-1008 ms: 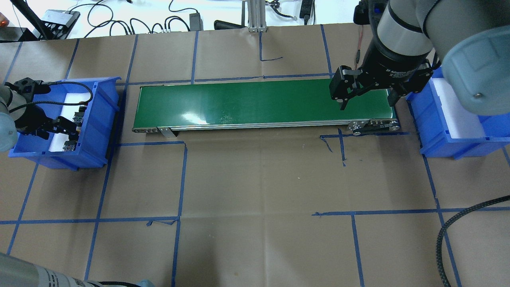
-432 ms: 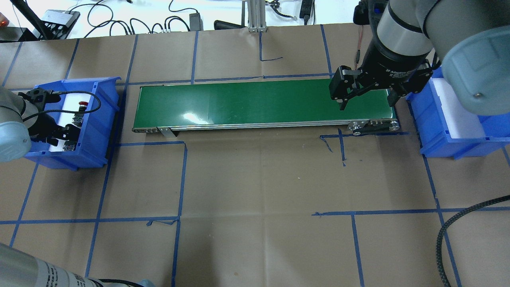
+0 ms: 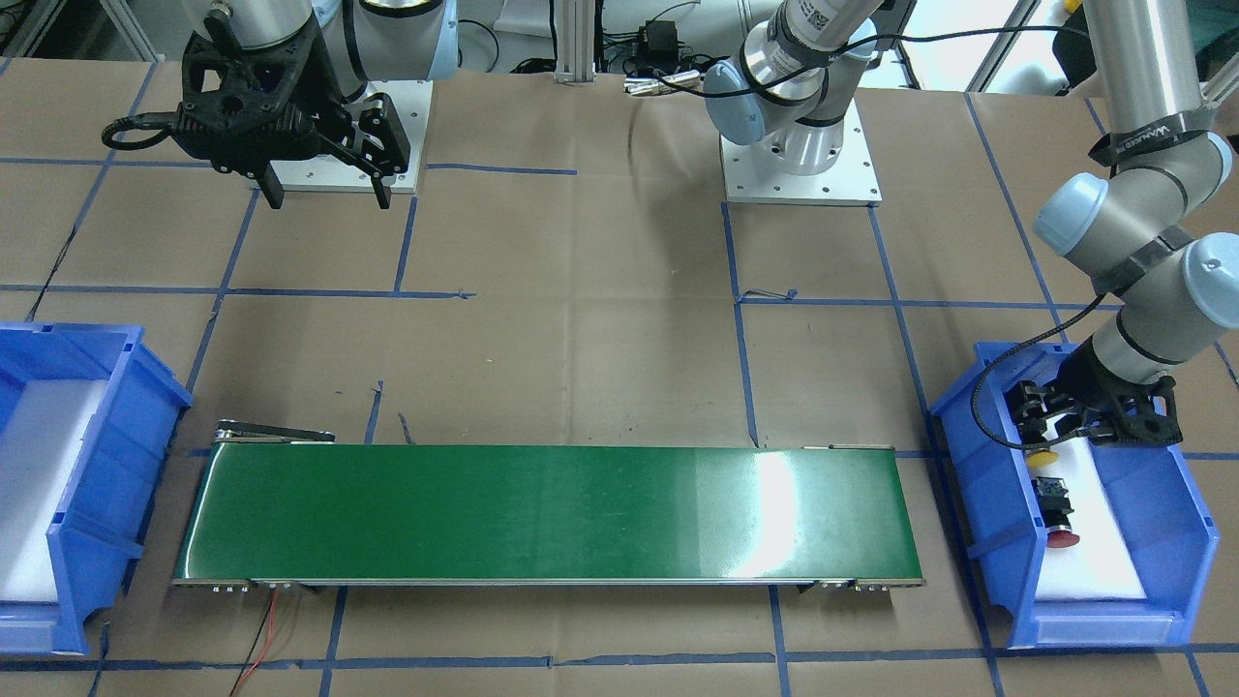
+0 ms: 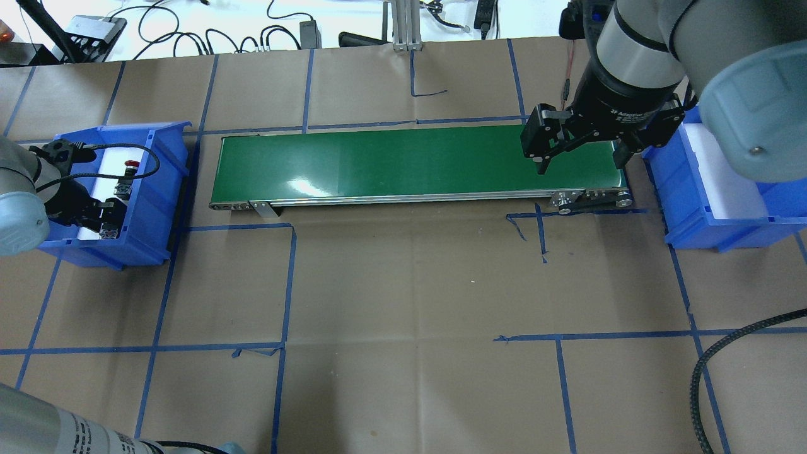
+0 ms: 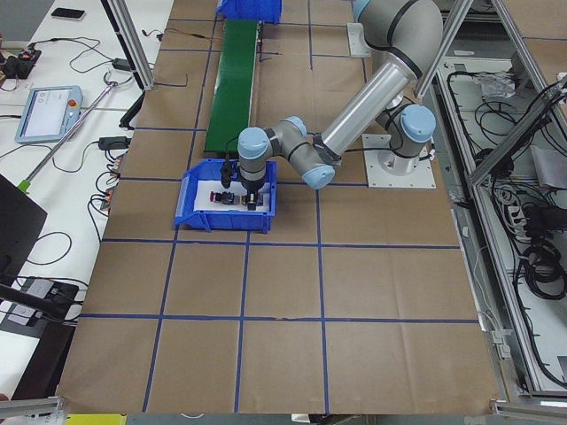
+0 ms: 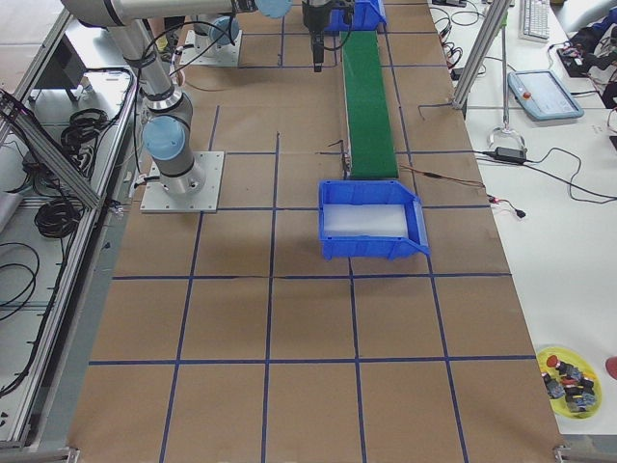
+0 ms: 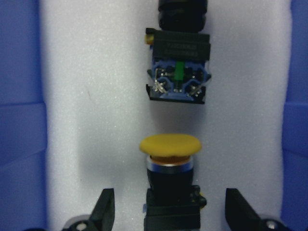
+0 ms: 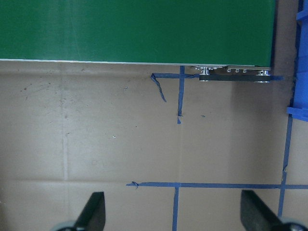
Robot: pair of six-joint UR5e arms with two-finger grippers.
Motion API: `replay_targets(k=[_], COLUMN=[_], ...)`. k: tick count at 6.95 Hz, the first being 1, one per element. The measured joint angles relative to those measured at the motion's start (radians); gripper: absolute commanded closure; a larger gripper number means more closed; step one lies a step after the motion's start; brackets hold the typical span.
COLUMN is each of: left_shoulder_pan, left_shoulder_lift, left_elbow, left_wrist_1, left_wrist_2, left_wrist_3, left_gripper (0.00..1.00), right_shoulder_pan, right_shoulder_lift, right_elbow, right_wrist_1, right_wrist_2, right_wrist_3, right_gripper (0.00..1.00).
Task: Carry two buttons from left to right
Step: 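Lift the yellow-capped button out of the bin with the left gripper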
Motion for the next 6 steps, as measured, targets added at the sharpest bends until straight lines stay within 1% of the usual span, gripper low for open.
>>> replay_targets(k=[1,3,4,5,6], left_shoulder_pan=[0.0,0.002,0.003,0.003,0.002], left_shoulder_lift=[0.0,0.014,0.032,0.048,0.056], left_elbow=[0.005,0.024,0.063,0.132,0.241], left_wrist_1=[-0.005,-0.033,-0.093,-0.192,-0.338], left_wrist_2=[0.0,-0.003,-0.002,-0.001,0.004], left_wrist_3=[-0.009,-0.016,-0.016,-0.015,-0.013], left_gripper=[0.89,0.9,0.9,0.9,0.9], right_shoulder_pan=[0.0,0.0,0.0,0.0,0.0], right_shoulder_lift=[0.0,0.0,0.0,0.0,0.0], right_elbow=[0.0,0.0,0.0,0.0,0.0], right_wrist_1=[0.0,0.0,0.0,0.0,0.0], right_wrist_2=[0.0,0.0,0.0,0.0,0.001], right_wrist_3=[0.0,0.0,0.0,0.0,0.0], right_gripper=[0.0,0.0,0.0,0.0,0.0])
